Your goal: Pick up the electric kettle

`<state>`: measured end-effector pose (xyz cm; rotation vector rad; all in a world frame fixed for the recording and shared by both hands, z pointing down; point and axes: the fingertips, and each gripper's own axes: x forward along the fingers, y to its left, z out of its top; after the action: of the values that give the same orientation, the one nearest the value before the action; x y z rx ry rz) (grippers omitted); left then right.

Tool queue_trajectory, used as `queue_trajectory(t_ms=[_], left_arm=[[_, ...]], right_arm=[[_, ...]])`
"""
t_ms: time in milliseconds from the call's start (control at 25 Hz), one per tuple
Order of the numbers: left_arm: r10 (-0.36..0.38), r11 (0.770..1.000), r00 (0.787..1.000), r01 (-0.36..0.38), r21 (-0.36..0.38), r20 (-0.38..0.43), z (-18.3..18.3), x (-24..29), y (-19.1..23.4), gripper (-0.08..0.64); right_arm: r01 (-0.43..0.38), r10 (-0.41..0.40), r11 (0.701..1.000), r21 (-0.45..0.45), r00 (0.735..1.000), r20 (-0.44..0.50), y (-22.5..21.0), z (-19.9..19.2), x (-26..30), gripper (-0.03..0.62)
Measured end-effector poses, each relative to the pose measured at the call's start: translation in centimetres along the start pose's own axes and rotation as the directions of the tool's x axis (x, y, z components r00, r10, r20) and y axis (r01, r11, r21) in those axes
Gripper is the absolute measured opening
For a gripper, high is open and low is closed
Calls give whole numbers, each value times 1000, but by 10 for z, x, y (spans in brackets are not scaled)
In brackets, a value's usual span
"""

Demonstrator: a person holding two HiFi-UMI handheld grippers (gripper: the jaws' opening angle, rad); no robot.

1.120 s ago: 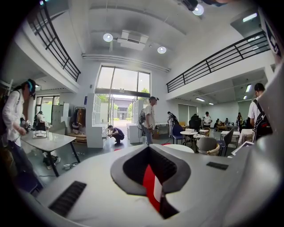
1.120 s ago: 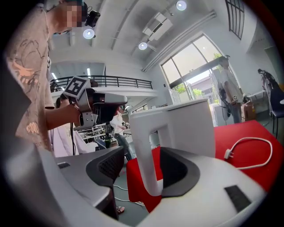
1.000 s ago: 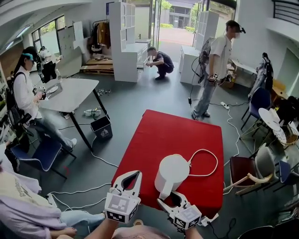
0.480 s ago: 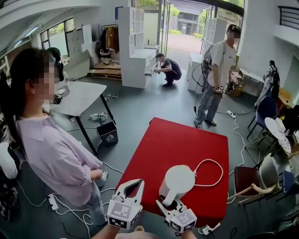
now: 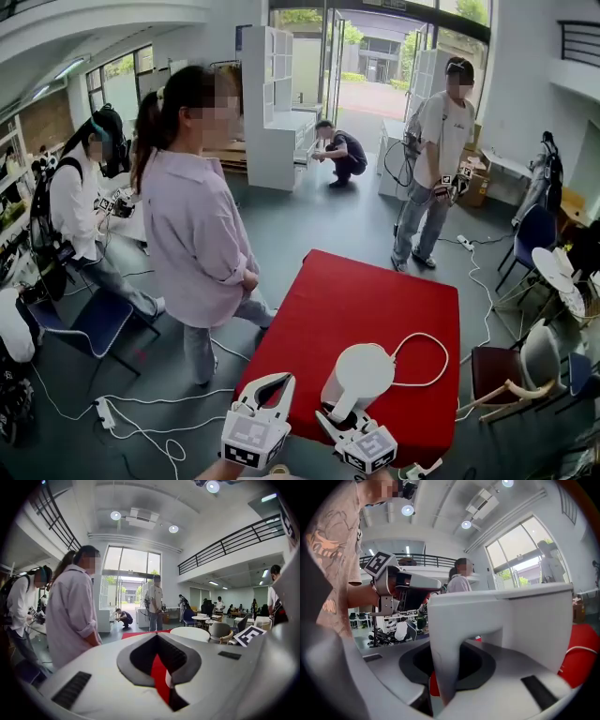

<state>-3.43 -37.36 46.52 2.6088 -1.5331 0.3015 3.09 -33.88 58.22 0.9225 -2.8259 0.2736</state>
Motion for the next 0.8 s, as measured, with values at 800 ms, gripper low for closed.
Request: queue_trajectory(t_ms=[800], left_arm=[[-30, 999, 1000, 30, -36, 0, -3, -6, 3, -6]], right_arm=[[63, -66, 997, 47, 995, 73, -35, 43, -7, 87]])
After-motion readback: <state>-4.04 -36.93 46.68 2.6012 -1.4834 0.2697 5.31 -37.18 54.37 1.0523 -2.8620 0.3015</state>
